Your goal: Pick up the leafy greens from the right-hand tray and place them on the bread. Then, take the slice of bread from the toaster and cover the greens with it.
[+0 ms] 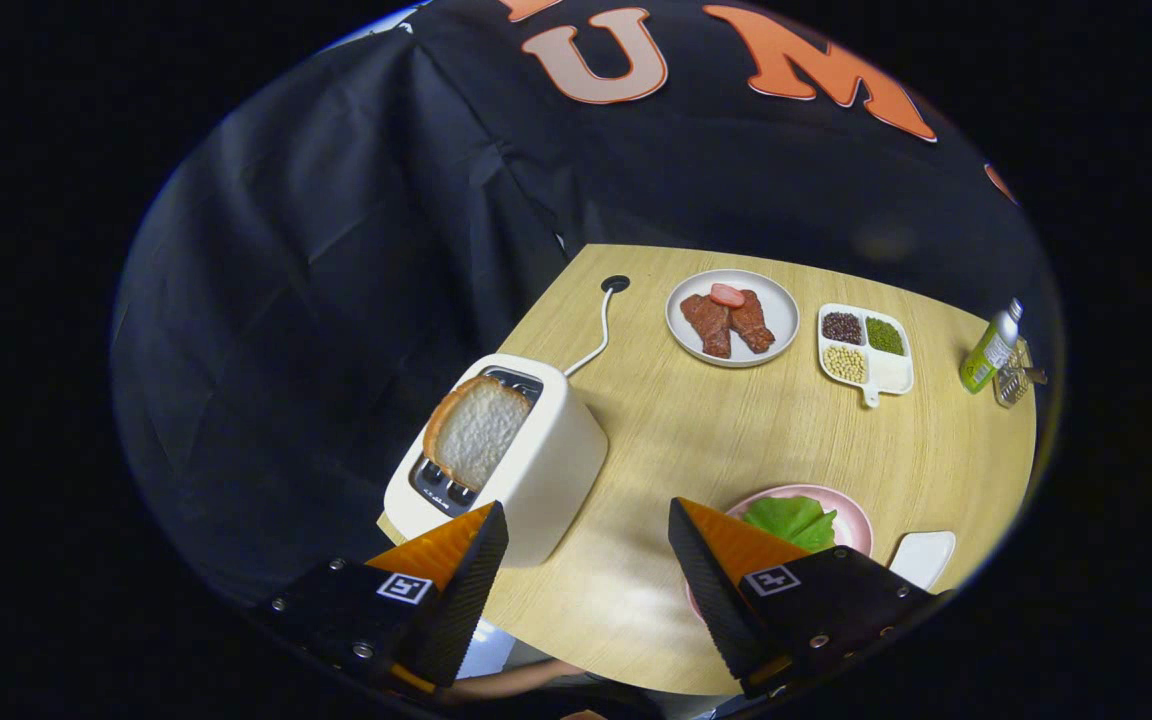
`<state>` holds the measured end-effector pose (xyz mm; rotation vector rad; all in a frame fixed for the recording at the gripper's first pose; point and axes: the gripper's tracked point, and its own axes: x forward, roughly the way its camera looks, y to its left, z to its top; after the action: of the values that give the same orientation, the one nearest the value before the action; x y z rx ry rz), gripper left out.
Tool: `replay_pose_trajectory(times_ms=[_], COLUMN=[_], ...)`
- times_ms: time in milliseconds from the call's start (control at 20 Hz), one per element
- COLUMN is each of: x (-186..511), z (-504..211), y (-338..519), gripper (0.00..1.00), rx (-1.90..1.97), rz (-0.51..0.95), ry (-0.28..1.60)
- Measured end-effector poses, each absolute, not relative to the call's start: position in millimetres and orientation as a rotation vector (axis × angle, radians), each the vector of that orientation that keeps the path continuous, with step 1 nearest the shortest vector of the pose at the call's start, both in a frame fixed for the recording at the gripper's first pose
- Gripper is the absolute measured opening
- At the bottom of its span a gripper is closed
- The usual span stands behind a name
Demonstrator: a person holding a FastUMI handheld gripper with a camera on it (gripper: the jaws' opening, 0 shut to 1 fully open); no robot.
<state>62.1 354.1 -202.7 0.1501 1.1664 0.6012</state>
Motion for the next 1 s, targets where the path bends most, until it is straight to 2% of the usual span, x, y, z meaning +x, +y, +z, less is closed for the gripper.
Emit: replay_pose_trajectory(times_ms=[450,800,1000], x=[63.2,66.5,79.2], z=[-185.5,-199.4,-219.5], y=[431.5,463.3,463.9], gripper=[0.95,0.95,0.92], rx=[0.13,0.104,0.072], rz=[0.642,0.604,0.517], ry=[1.197,1.252,1.257])
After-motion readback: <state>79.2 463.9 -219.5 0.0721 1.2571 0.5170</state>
